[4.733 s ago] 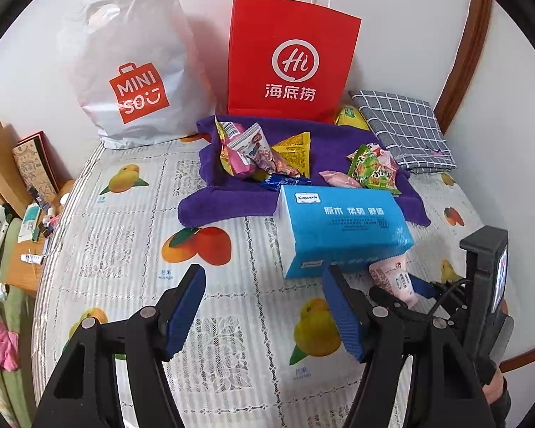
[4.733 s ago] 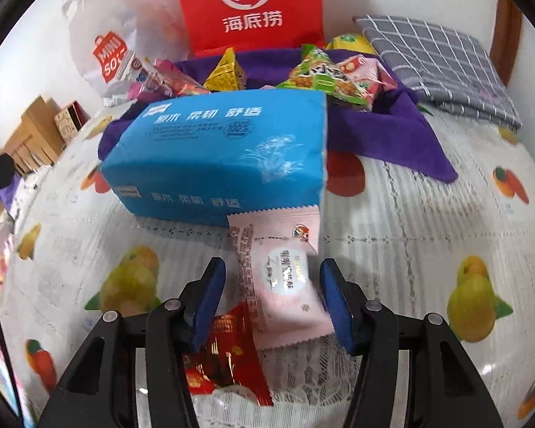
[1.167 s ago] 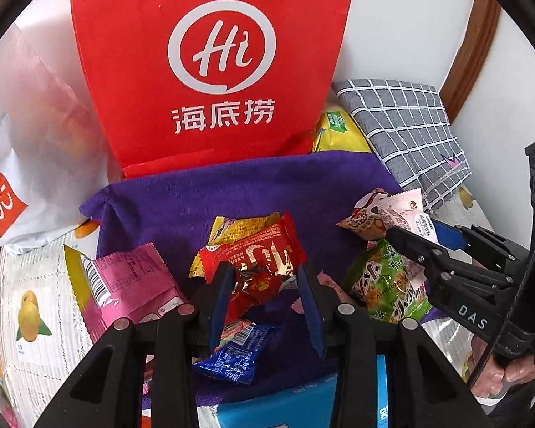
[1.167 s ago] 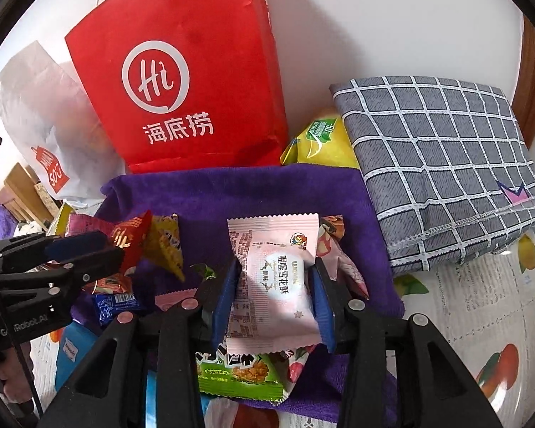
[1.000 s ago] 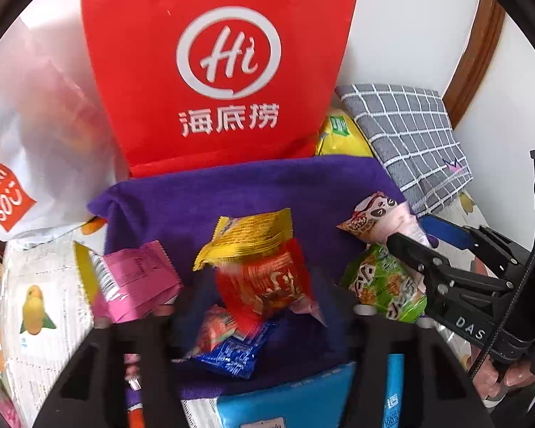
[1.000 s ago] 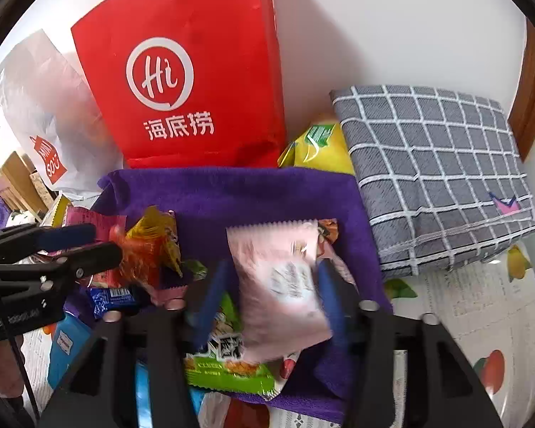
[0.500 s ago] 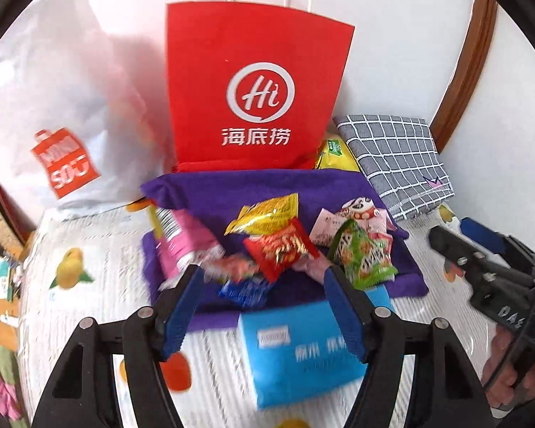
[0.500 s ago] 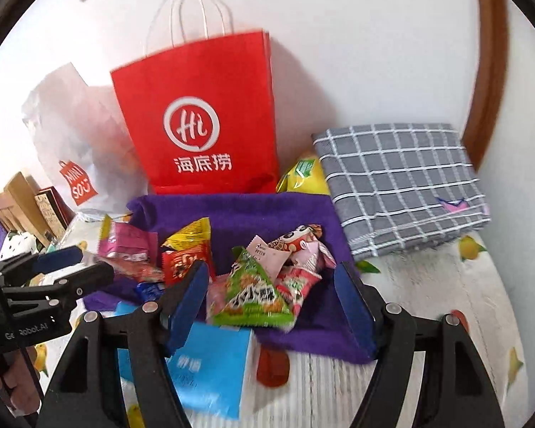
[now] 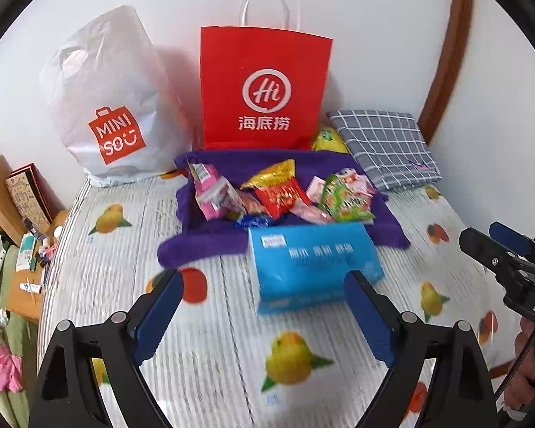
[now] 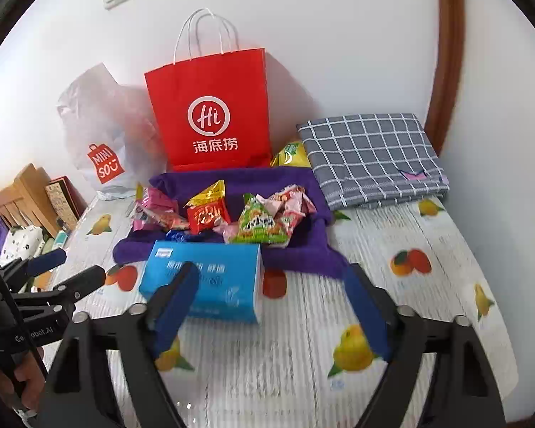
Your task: Organize snacks
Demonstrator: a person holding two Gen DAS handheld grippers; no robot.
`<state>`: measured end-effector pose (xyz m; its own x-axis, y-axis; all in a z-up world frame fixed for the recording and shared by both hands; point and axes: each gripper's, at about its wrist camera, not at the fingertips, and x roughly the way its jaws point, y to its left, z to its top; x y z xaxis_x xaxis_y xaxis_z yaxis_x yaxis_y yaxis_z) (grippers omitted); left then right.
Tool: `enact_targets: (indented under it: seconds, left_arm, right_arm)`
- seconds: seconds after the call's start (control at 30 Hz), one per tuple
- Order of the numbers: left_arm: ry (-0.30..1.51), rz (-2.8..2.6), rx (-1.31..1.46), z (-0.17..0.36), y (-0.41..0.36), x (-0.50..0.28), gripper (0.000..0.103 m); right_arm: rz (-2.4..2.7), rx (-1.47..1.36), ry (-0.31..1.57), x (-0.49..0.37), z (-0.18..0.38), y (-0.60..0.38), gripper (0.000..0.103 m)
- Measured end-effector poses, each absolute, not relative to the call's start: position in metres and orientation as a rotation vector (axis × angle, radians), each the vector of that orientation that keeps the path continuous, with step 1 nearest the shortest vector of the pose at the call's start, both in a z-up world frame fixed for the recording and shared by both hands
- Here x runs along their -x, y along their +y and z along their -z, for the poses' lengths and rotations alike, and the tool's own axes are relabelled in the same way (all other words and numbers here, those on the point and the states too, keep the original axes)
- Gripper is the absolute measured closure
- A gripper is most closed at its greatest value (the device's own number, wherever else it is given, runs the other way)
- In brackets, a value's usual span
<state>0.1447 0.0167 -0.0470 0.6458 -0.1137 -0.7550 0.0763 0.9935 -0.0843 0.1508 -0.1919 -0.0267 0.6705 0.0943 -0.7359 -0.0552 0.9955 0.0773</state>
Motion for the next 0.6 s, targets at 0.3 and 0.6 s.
enact_targets:
  seconds: [0.3, 0.6]
  left_arm:
    - [0.814, 0.082, 0.049, 0.034, 0.01, -0.102, 0.011]
    - [0.794, 0.063, 0.038, 0.026, 0.006, -0.085, 0.011]
  right_arm:
    - [-0.012, -0.034, 0.811, -0.104, 0.019, -0.202, 0.004]
    - [-0.005, -0.065, 0.795, -0.084, 0.012, -0.213, 0.004]
